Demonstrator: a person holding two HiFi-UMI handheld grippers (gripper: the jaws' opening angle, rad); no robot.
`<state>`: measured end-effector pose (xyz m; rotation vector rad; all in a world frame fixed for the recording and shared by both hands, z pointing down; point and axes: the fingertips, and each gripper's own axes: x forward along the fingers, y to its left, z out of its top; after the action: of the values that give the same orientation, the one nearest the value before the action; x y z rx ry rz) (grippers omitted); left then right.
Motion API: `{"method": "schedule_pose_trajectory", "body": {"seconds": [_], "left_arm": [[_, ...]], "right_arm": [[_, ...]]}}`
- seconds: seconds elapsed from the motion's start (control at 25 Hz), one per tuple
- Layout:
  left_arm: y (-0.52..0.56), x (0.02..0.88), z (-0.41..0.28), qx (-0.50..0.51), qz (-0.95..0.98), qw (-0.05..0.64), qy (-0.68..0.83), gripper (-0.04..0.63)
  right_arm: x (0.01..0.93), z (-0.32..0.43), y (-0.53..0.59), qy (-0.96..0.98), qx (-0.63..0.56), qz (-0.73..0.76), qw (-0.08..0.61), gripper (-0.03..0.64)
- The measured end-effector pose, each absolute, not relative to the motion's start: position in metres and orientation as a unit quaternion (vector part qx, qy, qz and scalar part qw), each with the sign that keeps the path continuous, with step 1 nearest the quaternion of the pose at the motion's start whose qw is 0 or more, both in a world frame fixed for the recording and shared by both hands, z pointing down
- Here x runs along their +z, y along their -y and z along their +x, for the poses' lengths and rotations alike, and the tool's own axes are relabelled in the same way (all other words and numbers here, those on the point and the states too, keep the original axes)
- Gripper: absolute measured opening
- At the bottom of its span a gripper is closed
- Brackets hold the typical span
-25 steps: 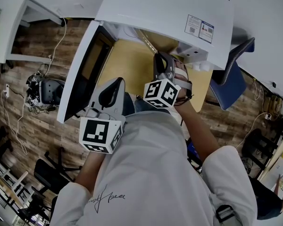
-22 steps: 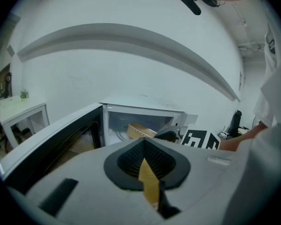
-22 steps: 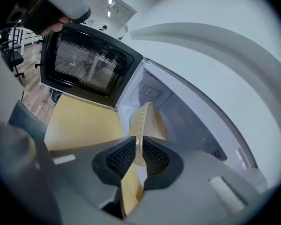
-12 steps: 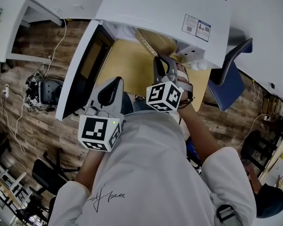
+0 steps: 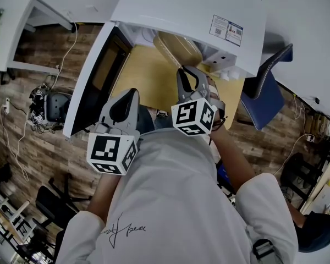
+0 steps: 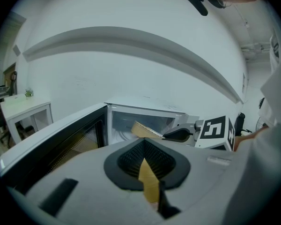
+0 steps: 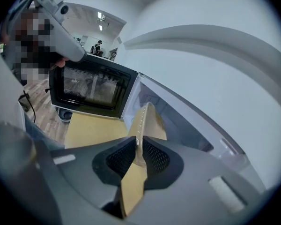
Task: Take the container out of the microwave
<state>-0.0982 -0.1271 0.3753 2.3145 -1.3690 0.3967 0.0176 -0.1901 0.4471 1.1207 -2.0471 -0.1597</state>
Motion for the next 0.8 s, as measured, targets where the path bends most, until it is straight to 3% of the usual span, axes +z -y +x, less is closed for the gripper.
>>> {"method": "schedule_pose_trajectory", "body": {"seconds": [0.8], "left_arm": [[0.124, 0.383, -0.091, 0.137, 0.832, 0.225, 0.488, -0.006]], "right_arm": [[0.416, 0.027, 0.168, 0.832, 0.004, 0.446, 0.331, 0.058]]}}
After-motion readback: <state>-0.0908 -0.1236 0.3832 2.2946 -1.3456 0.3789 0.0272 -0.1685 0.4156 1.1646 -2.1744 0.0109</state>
